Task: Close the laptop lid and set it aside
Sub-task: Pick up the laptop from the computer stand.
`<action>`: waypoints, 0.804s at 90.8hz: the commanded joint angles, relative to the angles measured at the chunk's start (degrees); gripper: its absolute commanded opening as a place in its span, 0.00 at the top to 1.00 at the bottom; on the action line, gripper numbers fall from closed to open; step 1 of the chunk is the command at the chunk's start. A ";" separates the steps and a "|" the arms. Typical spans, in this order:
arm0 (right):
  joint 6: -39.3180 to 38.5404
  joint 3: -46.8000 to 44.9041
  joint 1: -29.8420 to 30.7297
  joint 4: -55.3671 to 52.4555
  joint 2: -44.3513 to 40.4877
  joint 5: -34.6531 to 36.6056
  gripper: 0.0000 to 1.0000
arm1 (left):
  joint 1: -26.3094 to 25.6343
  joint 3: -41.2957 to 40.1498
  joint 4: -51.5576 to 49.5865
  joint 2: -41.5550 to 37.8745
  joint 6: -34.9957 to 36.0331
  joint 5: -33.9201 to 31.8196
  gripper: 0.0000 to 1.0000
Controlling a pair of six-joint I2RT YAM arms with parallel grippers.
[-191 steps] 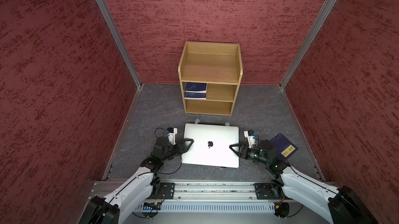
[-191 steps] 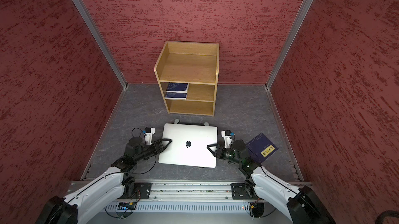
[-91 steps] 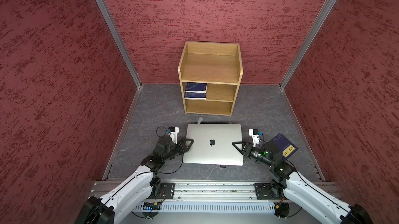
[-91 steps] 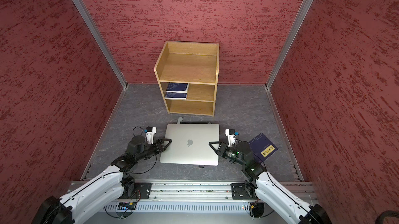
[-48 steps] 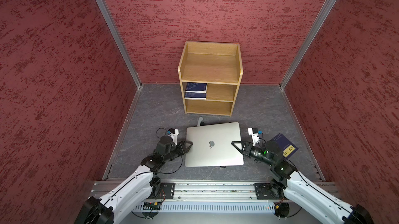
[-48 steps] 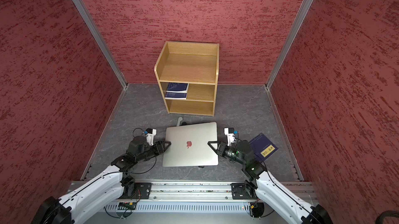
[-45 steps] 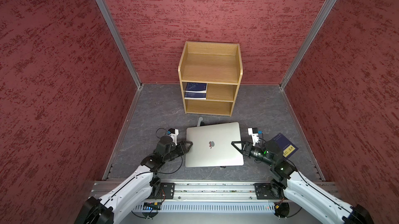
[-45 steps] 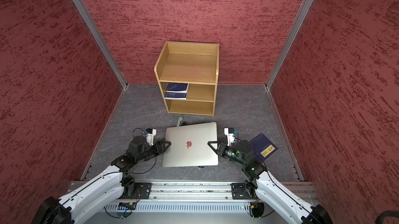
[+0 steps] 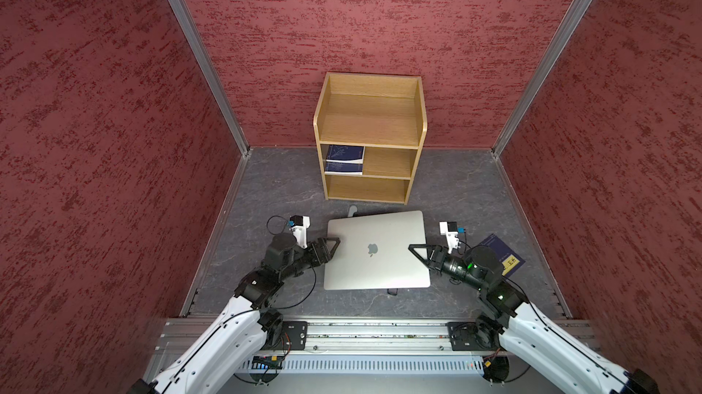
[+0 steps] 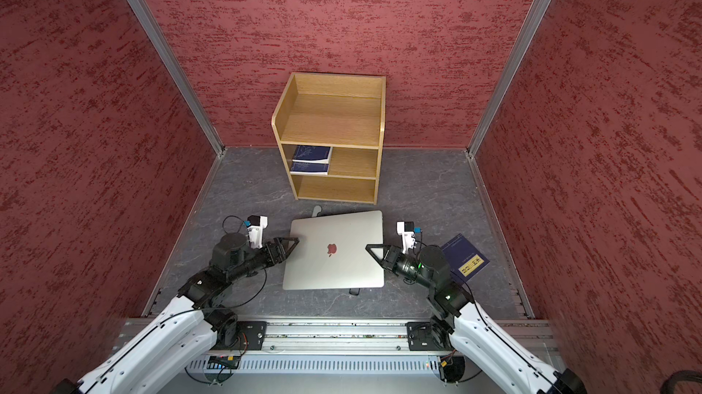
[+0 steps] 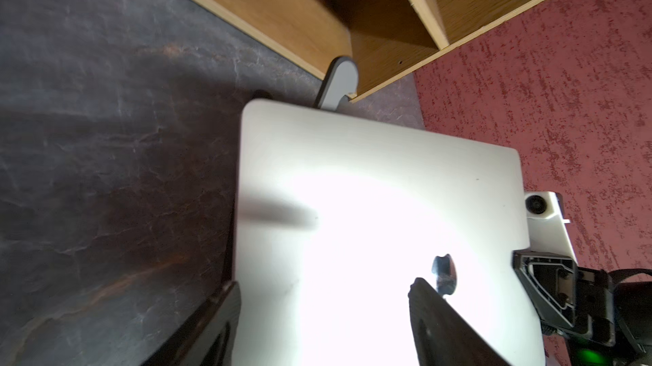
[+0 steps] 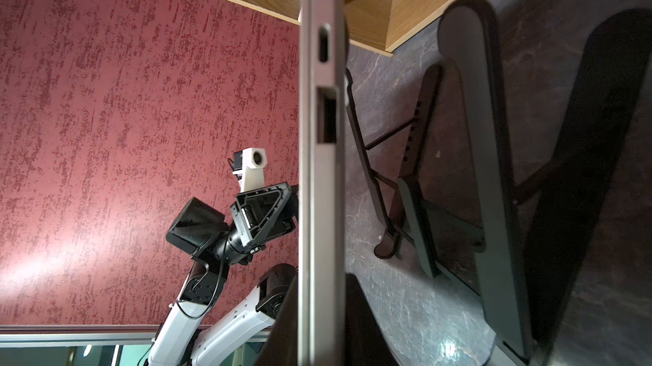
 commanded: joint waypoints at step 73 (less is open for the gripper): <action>7.83 20.32 0.62 -1.90 -7.05 9.28 1.00 | 1.23 15.56 -13.17 -10.16 -13.83 -7.84 0.00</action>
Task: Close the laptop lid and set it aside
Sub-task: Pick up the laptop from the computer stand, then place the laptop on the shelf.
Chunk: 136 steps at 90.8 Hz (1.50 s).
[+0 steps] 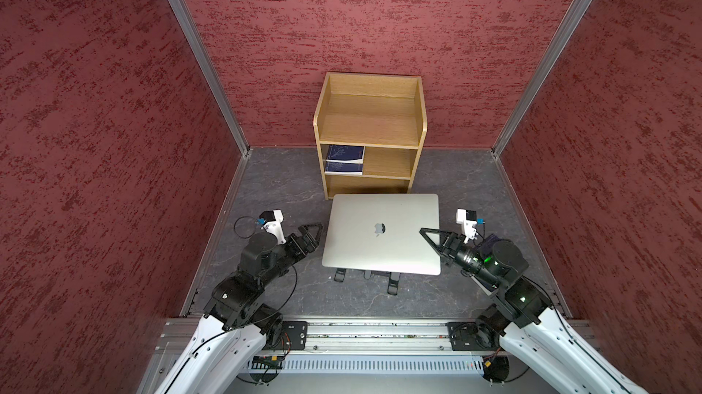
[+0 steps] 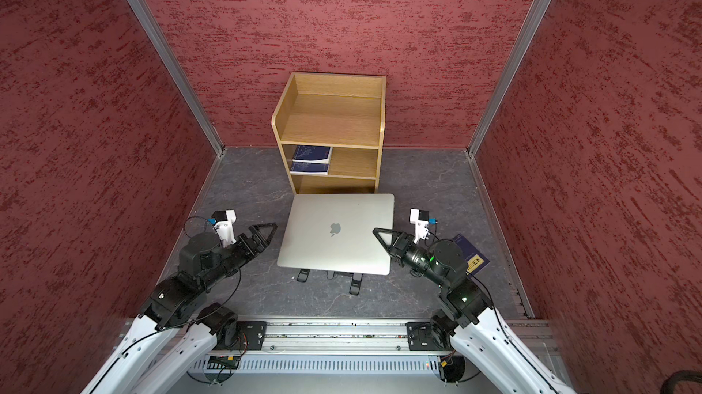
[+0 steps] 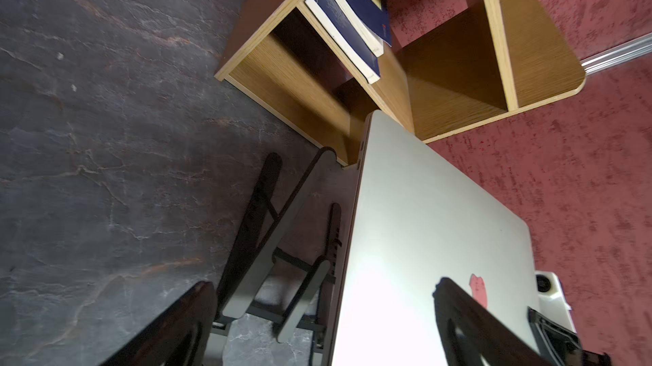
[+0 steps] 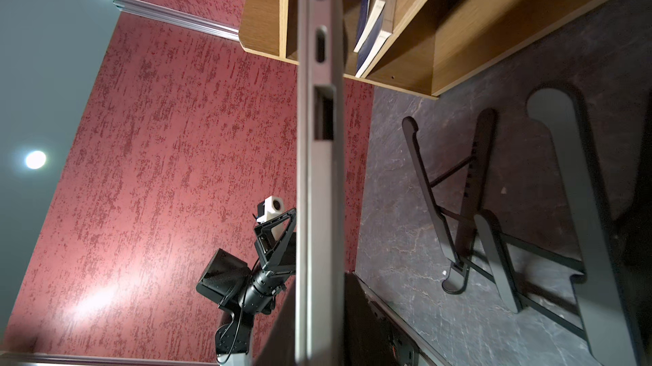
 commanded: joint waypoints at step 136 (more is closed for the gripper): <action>-1.44 25.86 0.76 36.32 21.67 17.43 1.00 | -35.84 12.07 51.61 23.46 -7.03 -27.35 0.07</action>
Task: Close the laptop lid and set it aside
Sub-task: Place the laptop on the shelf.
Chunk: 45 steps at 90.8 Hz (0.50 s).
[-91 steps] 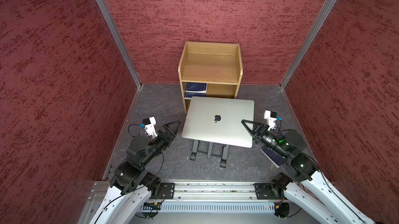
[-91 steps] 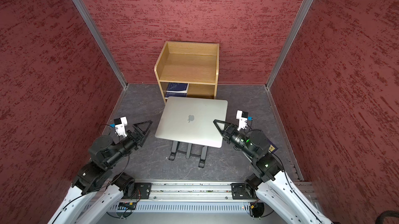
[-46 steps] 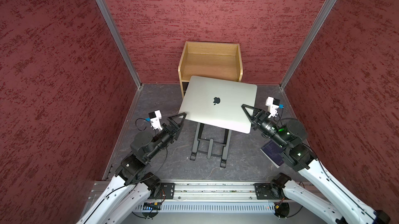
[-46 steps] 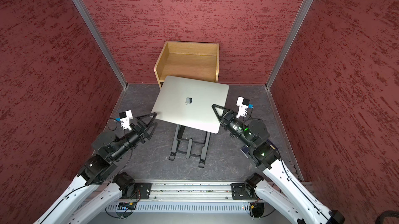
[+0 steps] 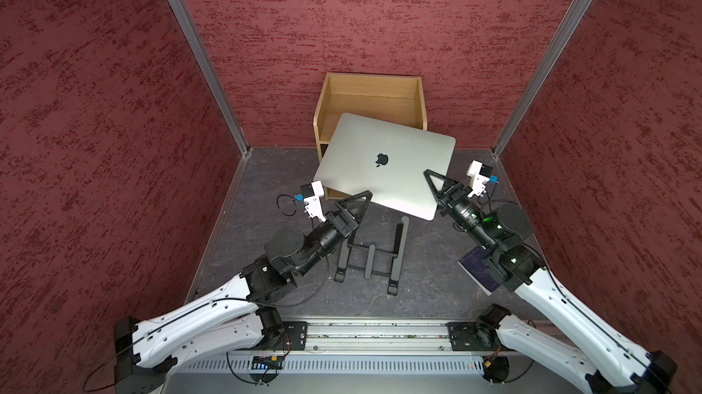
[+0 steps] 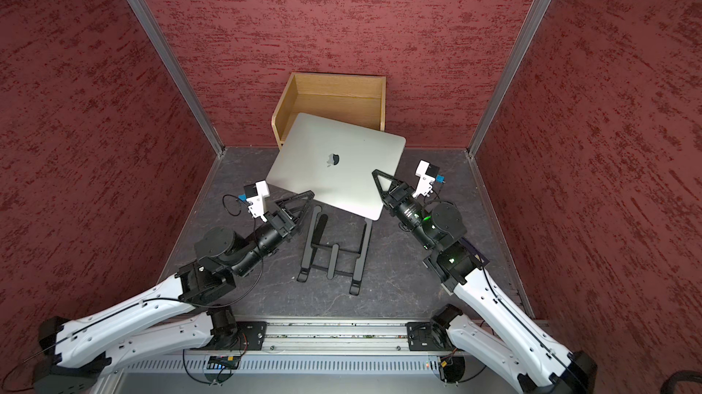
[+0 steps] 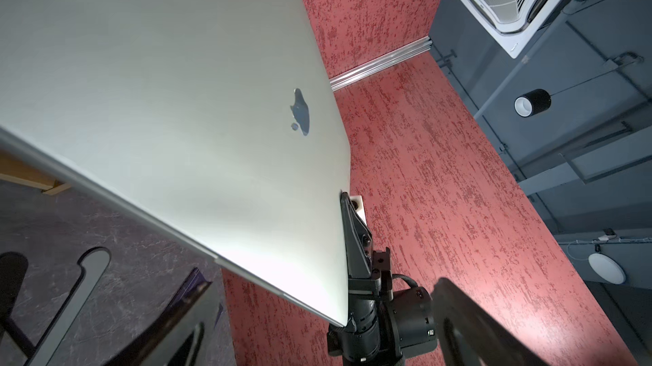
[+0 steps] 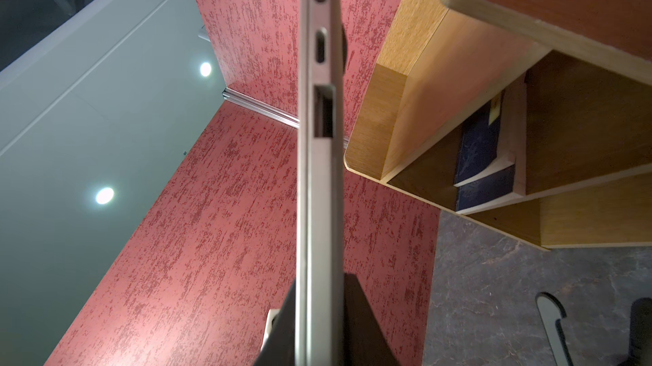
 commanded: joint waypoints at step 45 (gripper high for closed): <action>-2.42 8.38 1.06 20.18 1.88 5.32 1.00 | -3.35 2.38 4.48 3.88 -0.60 -12.14 0.11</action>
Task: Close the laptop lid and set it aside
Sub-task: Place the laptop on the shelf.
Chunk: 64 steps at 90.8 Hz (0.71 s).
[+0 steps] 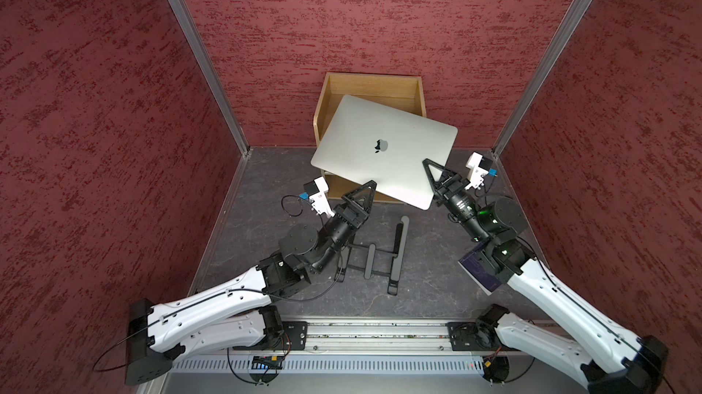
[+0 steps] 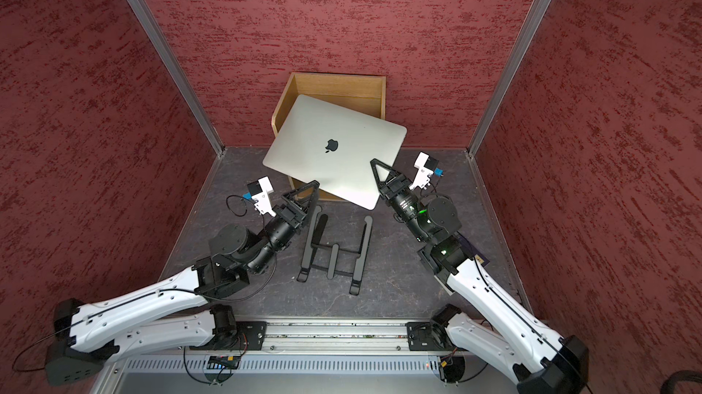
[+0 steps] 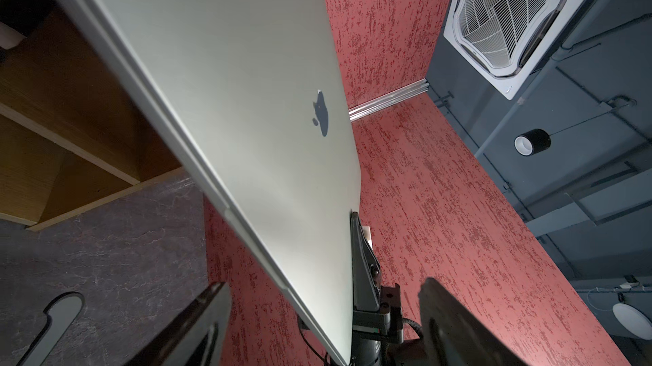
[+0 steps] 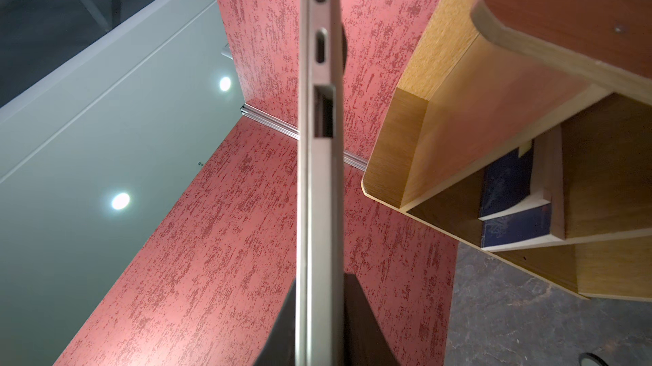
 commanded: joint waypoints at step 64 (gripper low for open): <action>1.67 4.29 1.20 18.29 -0.55 3.31 1.00 | 3.86 7.30 17.19 14.44 -0.58 3.36 0.52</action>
